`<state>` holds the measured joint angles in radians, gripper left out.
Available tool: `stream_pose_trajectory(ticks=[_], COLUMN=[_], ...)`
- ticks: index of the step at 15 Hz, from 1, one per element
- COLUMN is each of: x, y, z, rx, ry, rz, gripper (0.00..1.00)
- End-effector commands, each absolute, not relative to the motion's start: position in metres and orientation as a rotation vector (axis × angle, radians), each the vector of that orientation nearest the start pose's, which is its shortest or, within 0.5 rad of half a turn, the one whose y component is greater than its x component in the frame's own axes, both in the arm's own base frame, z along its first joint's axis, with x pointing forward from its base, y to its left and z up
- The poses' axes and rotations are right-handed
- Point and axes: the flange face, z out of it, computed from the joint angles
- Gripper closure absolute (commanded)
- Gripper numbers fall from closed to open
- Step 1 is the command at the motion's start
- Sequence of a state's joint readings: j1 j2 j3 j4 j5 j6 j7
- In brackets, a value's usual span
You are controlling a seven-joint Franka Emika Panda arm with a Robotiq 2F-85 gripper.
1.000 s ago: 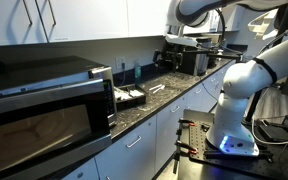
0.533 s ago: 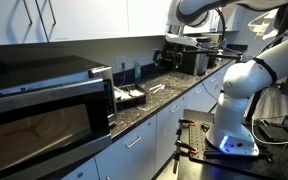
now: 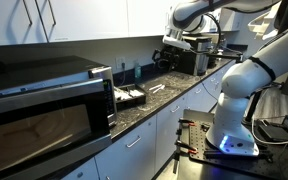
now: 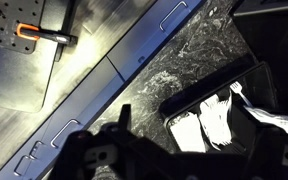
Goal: Remove one fork from the black tray
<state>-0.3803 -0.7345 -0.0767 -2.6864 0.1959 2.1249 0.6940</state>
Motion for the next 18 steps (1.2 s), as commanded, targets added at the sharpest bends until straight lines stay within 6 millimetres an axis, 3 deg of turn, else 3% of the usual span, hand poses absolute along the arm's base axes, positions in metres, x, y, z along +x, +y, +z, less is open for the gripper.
stream_pose_trajectory(ticks=[1,5,6,11,18], x=[0.33,0.346,0.334,0.336,0.369], y=[-0.173,-0.193,-0.184,-0.186,-0.229], z=[0.452,0.441,0.44,0.437,0.407], rx=[-2.302,-2.264,-2.284,-2.286,-2.275], ry=[1.723,1.768,1.754,1.759,1.779], rz=[-0.198,-0.21,-0.211,-0.201,-0.278], gripper=[0.0,0.0,0.0,0.0,0.0])
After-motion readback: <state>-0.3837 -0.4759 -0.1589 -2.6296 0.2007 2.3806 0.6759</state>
